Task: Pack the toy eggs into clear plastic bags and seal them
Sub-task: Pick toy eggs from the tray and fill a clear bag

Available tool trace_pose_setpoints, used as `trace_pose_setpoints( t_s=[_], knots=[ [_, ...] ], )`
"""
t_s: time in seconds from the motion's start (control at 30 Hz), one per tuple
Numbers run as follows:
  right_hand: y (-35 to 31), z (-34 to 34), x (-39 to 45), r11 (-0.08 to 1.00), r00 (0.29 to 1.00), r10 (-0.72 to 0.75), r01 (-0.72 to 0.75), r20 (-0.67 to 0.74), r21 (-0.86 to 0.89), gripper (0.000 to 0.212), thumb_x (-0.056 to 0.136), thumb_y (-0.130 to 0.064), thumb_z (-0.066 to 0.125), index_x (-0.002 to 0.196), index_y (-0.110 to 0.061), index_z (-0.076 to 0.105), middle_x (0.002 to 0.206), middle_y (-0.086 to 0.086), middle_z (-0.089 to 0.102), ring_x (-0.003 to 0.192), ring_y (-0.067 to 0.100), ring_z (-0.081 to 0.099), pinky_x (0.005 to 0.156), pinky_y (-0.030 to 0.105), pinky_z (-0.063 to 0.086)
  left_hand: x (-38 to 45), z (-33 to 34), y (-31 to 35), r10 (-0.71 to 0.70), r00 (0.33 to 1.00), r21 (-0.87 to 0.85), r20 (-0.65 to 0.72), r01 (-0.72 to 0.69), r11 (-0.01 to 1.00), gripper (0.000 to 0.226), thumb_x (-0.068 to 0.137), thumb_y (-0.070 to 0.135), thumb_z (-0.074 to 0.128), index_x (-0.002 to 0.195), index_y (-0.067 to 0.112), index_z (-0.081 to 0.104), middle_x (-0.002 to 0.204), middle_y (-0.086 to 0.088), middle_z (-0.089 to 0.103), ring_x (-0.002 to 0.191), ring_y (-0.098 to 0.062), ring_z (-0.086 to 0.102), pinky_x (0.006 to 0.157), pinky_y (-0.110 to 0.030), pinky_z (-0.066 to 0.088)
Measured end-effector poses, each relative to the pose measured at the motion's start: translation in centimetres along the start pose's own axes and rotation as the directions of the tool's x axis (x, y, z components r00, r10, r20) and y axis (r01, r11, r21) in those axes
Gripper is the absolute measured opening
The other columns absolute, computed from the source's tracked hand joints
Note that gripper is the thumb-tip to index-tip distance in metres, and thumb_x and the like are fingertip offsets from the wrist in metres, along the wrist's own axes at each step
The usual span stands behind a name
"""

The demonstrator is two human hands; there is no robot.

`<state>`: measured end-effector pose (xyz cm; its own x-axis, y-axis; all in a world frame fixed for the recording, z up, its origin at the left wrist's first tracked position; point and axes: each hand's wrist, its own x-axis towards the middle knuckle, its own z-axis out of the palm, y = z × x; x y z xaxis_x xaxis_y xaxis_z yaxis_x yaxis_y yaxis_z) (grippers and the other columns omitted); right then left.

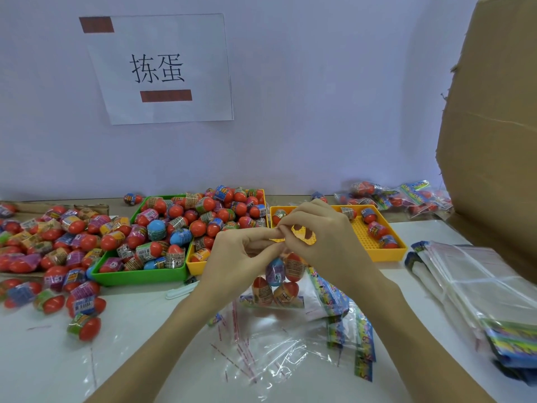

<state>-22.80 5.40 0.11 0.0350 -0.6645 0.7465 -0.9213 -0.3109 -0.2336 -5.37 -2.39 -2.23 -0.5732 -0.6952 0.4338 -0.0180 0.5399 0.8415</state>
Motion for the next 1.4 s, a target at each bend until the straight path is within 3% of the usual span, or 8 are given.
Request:
trace_pose_setpoints(
  t_s=[0.17, 0.4, 0.57, 0.63, 0.77, 0.93, 1.17, 1.4],
  knots=[
    [-0.9, 0.7, 0.0, 0.994, 0.99, 0.102, -0.106, -0.101, -0.037, 0.006, 0.089, -0.001, 0.078, 0.086, -0.006, 0.076, 0.082, 0.001, 0.068, 0.079, 0.011, 0.048, 0.076, 0.017, 0.038, 0.1, -0.2, 0.1, -0.045, 0.999, -0.026, -0.021, 0.044, 0.999, 0.025, 0.09, 0.022, 0.081, 0.106, 0.041, 0.078, 0.094, 0.014, 0.082, 0.093, -0.005, 0.079, 0.084, -0.022, 0.063],
    [4.4, -2.8, -0.1, 0.909, 0.853, 0.39, -0.417, -0.346, -0.003, 0.005, 0.097, -0.008, 0.07, 0.096, -0.007, 0.075, 0.09, 0.002, 0.068, 0.083, 0.022, 0.062, 0.077, 0.038, 0.053, 0.7, -1.2, 0.4, -0.19, 0.98, -0.286, -0.059, 0.165, 0.944, 0.019, 0.093, 0.018, 0.077, 0.111, 0.015, 0.082, 0.098, -0.003, 0.083, 0.097, -0.018, 0.081, 0.08, -0.024, 0.064],
    [6.3, -3.5, -0.6, 0.826, 0.72, 0.525, -0.559, -0.454, 0.069, 0.011, 0.099, -0.014, 0.067, 0.096, -0.008, 0.075, 0.088, 0.002, 0.07, 0.081, 0.019, 0.062, 0.069, 0.008, 0.038, 0.9, -1.7, 0.3, -0.226, 0.966, -0.372, -0.125, 0.166, 0.913, 0.026, 0.088, 0.027, 0.076, 0.11, 0.014, 0.082, 0.099, -0.005, 0.083, 0.1, -0.016, 0.08, 0.083, -0.018, 0.06],
    [6.3, -3.4, -0.5, 0.836, 0.767, 0.544, -0.528, -0.341, 0.147, 0.012, 0.099, -0.019, 0.07, 0.091, -0.013, 0.077, 0.079, -0.007, 0.072, 0.076, 0.013, 0.067, 0.069, 0.004, 0.042, 1.1, -1.9, 0.1, -0.246, 0.956, -0.393, -0.162, 0.166, 0.904, 0.023, 0.089, 0.025, 0.077, 0.108, 0.013, 0.082, 0.098, -0.005, 0.083, 0.098, -0.016, 0.08, 0.081, -0.017, 0.06],
    [5.0, -2.2, -0.6, 0.829, 0.87, 0.471, -0.493, 0.144, 0.266, 0.007, 0.095, -0.022, 0.077, 0.091, -0.022, 0.083, 0.074, -0.009, 0.076, 0.069, 0.007, 0.072, 0.069, 0.02, 0.056, 1.2, -2.3, -0.3, -0.271, 0.938, -0.387, -0.216, 0.173, 0.906, 0.014, 0.093, 0.02, 0.077, 0.105, 0.017, 0.083, 0.097, -0.004, 0.083, 0.097, -0.014, 0.08, 0.078, -0.016, 0.06],
    [3.5, -0.9, -0.6, 0.865, 0.812, 0.333, -0.465, 0.479, 0.187, 0.02, 0.105, -0.023, 0.063, 0.104, -0.017, 0.082, 0.069, -0.008, 0.074, 0.055, 0.004, 0.065, 0.062, 0.02, 0.055, 1.3, -2.7, -0.5, -0.281, 0.927, -0.386, -0.249, 0.171, 0.906, 0.013, 0.093, 0.019, 0.078, 0.105, 0.015, 0.082, 0.097, -0.004, 0.083, 0.094, -0.015, 0.08, 0.075, -0.018, 0.061],
    [2.7, -0.2, -0.6, 0.88, 0.837, 0.435, -0.473, 0.332, 0.039, 0.009, 0.099, -0.035, 0.071, 0.093, -0.029, 0.071, 0.06, -0.011, 0.071, 0.059, -0.001, 0.065, 0.06, 0.014, 0.047, 1.3, -2.6, -0.2, -0.266, 0.946, -0.368, -0.184, 0.185, 0.911, 0.019, 0.093, 0.023, 0.078, 0.108, 0.011, 0.082, 0.098, -0.007, 0.083, 0.099, -0.019, 0.08, 0.084, -0.023, 0.063],
    [2.4, -0.4, -0.5, 0.855, 0.823, 0.416, -0.499, 0.387, 0.142, 0.009, 0.1, -0.025, 0.071, 0.1, -0.033, 0.075, 0.107, -0.013, 0.069, 0.083, 0.004, 0.068, 0.072, 0.019, 0.052, 1.2, -2.4, -0.1, -0.266, 0.946, -0.367, -0.186, 0.185, 0.912, 0.023, 0.088, 0.03, 0.079, 0.105, 0.015, 0.082, 0.098, -0.005, 0.083, 0.098, -0.017, 0.08, 0.085, -0.024, 0.063]
  ],
)
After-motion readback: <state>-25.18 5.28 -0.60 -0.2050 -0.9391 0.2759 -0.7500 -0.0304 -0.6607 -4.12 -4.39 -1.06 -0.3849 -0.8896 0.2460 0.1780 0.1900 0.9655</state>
